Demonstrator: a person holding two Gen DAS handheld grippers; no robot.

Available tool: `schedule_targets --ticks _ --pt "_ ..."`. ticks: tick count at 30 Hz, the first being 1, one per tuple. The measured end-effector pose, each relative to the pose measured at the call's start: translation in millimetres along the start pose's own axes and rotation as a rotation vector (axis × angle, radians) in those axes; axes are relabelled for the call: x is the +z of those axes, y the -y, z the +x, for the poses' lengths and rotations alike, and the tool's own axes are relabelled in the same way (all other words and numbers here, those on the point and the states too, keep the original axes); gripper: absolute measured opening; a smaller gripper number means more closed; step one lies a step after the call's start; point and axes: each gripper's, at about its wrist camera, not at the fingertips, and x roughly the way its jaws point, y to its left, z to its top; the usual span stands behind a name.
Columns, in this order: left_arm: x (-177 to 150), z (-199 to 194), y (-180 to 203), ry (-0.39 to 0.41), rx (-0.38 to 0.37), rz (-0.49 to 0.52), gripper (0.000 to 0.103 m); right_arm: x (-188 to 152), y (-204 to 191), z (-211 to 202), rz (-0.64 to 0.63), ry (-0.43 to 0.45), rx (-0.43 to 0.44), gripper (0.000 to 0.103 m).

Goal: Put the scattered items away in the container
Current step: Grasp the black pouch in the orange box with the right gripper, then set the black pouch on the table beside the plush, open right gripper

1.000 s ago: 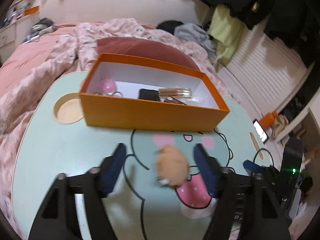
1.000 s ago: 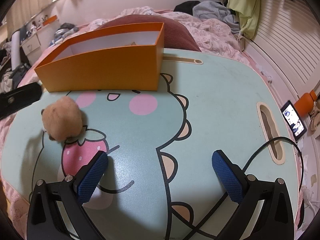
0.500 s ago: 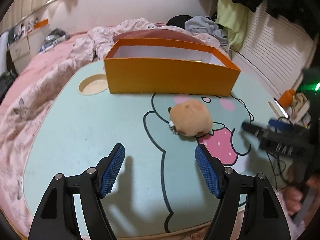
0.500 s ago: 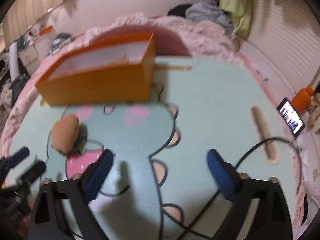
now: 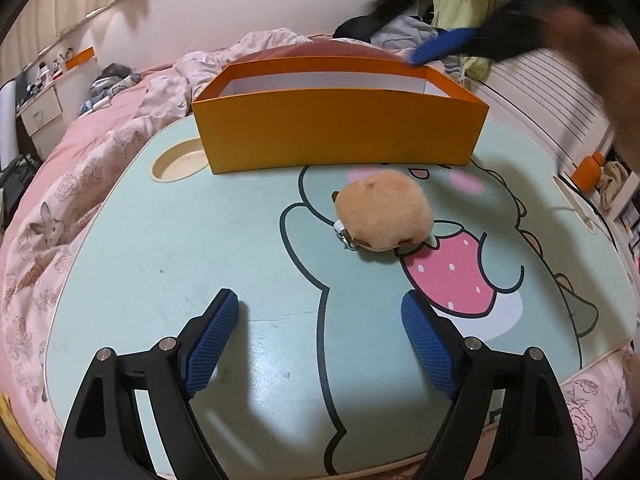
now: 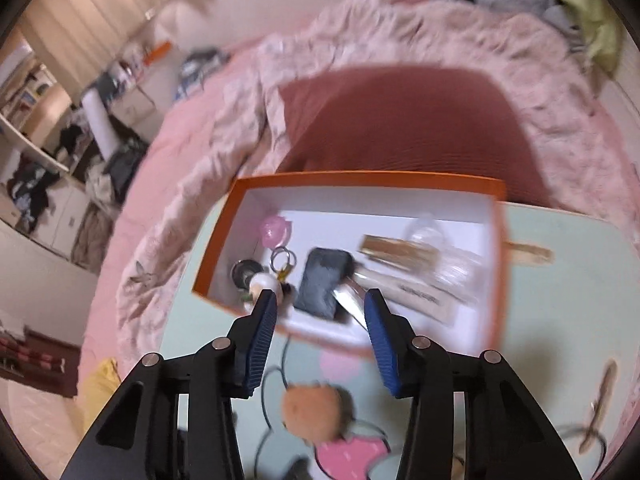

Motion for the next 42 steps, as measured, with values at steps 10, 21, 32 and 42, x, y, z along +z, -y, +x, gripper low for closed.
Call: schedule_targets --ticks 10,21,32,42 --pt "-0.7 0.4 -0.7 0.004 -0.005 -0.002 0.084 21.4 -16.0 73.9 -0.003 -0.233 -0.119 0.039" --pt "-0.6 0.5 -2.7 0.006 -0.008 -0.005 0.084 8.6 -20.5 75.6 -0.098 -0.154 -0.242 0.026" --pt "-1.3 0.0 -2.1 0.004 -0.006 -0.006 0.086 -78.6 -1.0 -61.4 -0.119 0.149 -0.035 0.027" --pt "-1.3 0.8 -2.4 -0.002 0.000 -0.011 0.092 -147.6 20.0 -5.6 -0.143 -0.008 -0.190 0.027"
